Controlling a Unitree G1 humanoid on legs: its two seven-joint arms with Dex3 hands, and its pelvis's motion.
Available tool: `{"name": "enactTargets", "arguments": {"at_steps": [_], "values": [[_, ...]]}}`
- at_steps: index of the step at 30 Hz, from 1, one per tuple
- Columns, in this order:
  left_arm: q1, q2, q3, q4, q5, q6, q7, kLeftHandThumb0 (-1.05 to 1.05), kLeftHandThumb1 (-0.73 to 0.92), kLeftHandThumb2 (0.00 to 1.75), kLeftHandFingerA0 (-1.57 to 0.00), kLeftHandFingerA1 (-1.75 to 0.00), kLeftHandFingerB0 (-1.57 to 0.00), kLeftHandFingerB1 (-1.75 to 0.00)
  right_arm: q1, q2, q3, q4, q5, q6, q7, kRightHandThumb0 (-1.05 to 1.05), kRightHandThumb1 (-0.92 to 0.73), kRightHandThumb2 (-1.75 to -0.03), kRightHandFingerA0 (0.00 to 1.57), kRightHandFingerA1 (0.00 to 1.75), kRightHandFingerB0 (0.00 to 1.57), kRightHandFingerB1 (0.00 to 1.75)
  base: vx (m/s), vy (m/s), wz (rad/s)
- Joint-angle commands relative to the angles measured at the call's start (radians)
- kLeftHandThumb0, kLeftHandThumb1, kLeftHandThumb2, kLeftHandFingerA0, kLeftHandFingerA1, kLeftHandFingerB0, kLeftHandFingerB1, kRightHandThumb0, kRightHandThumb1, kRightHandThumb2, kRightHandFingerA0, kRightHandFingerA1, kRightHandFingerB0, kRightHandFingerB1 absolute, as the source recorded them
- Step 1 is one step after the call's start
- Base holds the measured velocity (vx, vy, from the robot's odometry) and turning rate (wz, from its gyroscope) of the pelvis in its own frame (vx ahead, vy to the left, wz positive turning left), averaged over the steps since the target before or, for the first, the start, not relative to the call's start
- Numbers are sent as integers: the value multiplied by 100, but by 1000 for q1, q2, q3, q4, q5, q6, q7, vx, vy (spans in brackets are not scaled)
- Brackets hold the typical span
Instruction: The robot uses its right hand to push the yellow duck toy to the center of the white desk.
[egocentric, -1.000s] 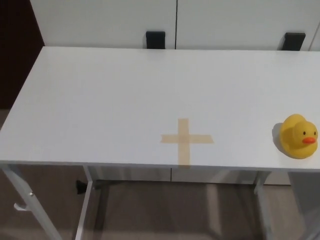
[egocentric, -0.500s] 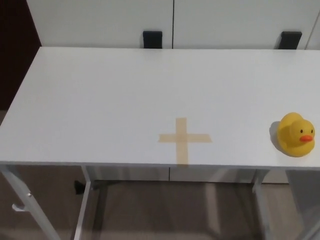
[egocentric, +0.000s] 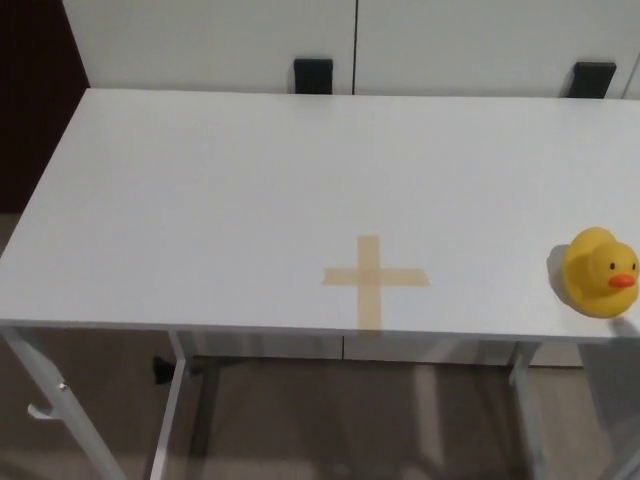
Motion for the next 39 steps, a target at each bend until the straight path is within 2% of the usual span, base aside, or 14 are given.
{"name": "enactTargets", "arguments": {"at_steps": [1, 9, 10, 14, 16, 17, 21, 29, 30, 33, 34, 37, 38, 39], "values": [[-1, 12, 9, 6, -14, -35, 0, -14, 61, 90, -84, -81, -84, -86, -87, 35, 116, 54, -70, -28, 6, -80, -75, -117, 1, 22, 5, 23, 0, 0, 0], [2, 15, 0, 2, -4, -36, 5, -15, 60, 90, -84, -83, -85, -86, -121, 81, 198, 152, -100, -107, 4, -82, -76, -118, 1, 27, 5, 23, 0, 0, 0], [1, 17, -1, 1, -3, -35, 3, -15, 59, 92, -85, -83, -83, -85, -125, 87, 206, 161, -100, -107, 10, -88, -80, -121, 0, 20, 13, 19, 0, 0, 0], [3, 20, 1, -1, -7, -40, -3, -17, 59, 87, -84, -85, -88, -91, -124, 125, 238, 172, -99, -106, 26, -89, -81, -121, 6, 18, 10, 19, 0, 0, 0], [0, 19, -4, 1, -2, -40, -1, -16, 61, 86, -86, -86, -88, -88, -115, 143, 244, 153, -92, -95, 27, -85, -80, -118, 0, 25, 9, 24, 0, 0, 0], [-4, 18, -5, 3, -1, -38, -1, -13, 59, 88, -87, -86, -90, -88, -116, 150, 245, 146, -91, -82, 22, -87, -80, -86, 5, 28, 8, 24, 0, 0, 0], [-12, 16, -11, 10, 4, -47, 3, -16, 59, 87, -88, -85, -88, -86, -147, 172, 275, 191, -121, -79, 7, -78, -92, -76, 5, 32, 8, 28, 0, 0, 0], [-14, 10, -23, 15, 9, -44, 6, -16, 61, 85, -86, -82, -86, -86, -187, 217, 319, 300, -160, -135, -15, -81, -92, -79, 6, 39, 9, 30, 0, 0, 0], [-11, 9, -24, 13, 8, -47, 6, -14, 58, 90, -86, -84, -89, -88, -191, 226, 325, 311, -167, -137, -25, -87, -81, -117, 1, 47, 11, 36, 0, 0, 0], [-6, 6, -26, 15, 8, -51, 8, -12, 56, 95, -87, -84, -89, -88, -196, 241, 339, 327, -180, -135, -41, -86, -82, -117, 4, 49, 6, 38, 0, 0, 0], [-3, 1, -22, 13, 2, -46, 4, -12, 56, 95, -87, -83, -87, -87, -192, 251, 351, 336, -193, -132, -55, -36, -53, -114, 1, 52, 0, 49, 0, 0, 0], [-1, -2, -26, 12, 3, -44, 2, -12, 52, 104, -86, -86, -86, -88, -184, 254, 357, 344, -202, -141, -62, -36, -53, -113, 1, 51, 0, 49, 0, 0, 0], [1, -3, -29, 10, 6, -46, 3, -12, 59, 93, -86, -84, -88, -87, -184, 256, 365, 356, -211, -146, -72, -81, -92, -74, 15, 42, 14, 31, 0, 0, 0], [1, -3, -31, 10, 8, -44, 4, -13, 61, 91, -86, -82, -88, -87, -181, 257, 366, 360, -213, -149, -75, -81, -92, -76, 14, 42, 15, 33, 0, 0, 0]]}}
